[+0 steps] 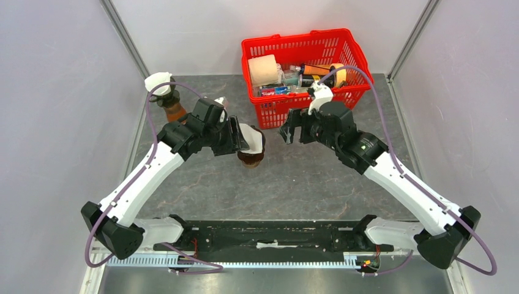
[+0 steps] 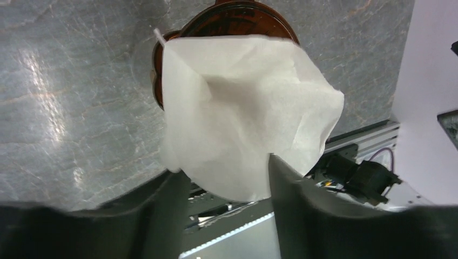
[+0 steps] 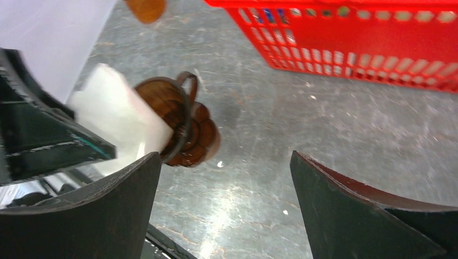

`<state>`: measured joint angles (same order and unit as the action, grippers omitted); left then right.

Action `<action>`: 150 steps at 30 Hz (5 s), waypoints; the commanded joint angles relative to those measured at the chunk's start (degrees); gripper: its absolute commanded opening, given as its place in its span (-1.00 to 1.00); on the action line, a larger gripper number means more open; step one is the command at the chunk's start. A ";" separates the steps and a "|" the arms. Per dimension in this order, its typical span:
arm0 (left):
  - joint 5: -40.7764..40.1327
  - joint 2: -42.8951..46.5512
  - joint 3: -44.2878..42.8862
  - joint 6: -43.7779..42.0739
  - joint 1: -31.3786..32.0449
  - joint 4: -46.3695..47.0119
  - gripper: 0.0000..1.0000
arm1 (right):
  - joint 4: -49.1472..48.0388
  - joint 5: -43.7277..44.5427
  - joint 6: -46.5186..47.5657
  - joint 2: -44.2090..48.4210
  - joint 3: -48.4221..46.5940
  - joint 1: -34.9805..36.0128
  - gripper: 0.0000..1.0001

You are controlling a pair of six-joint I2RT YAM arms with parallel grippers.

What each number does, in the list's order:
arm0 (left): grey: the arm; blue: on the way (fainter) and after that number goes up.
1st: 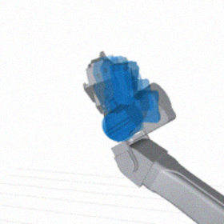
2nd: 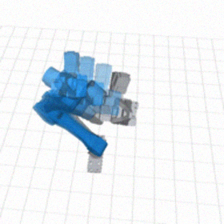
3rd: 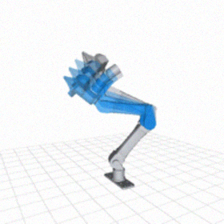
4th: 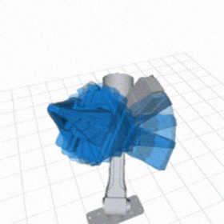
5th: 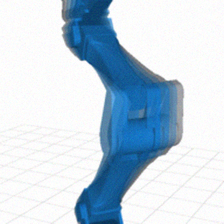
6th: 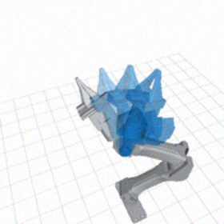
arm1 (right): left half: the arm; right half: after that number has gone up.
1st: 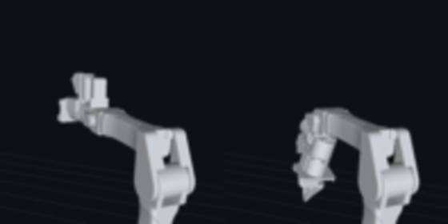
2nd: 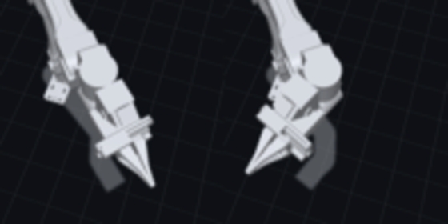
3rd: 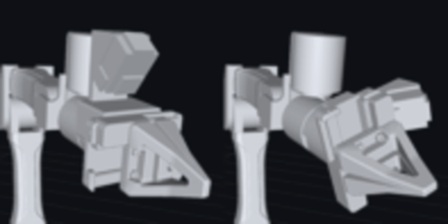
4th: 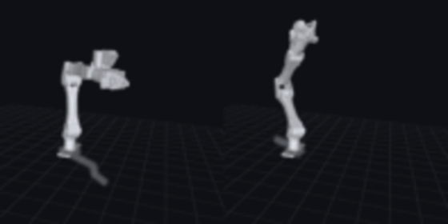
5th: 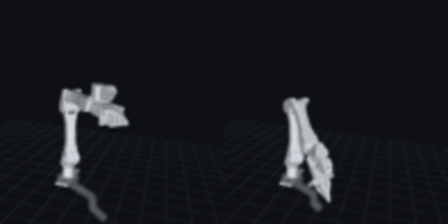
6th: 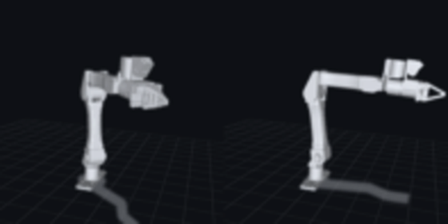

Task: Place the coffee filter in the dripper

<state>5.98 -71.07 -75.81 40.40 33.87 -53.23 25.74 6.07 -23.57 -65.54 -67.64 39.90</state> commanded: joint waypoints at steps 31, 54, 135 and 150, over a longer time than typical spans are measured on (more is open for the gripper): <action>-28.47 17.51 12.40 2.51 -3.98 5.92 0.81 | 21.78 0.13 6.91 -32.99 -39.45 12.39 0.13; -26.24 16.11 13.98 1.09 -4.26 9.07 0.85 | 23.42 7.93 14.11 -32.21 -44.03 17.99 0.14; -25.05 17.65 13.08 -0.24 -4.75 10.77 0.89 | 36.82 -0.69 14.25 -52.79 -52.75 13.80 -0.41; -25.27 18.06 12.89 0.04 -4.80 10.52 0.90 | 40.03 -3.32 12.83 -55.31 -56.65 13.36 -0.39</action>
<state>-17.93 -53.91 -61.01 41.25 29.32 -44.36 63.37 4.27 -10.39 -119.68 -120.46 53.43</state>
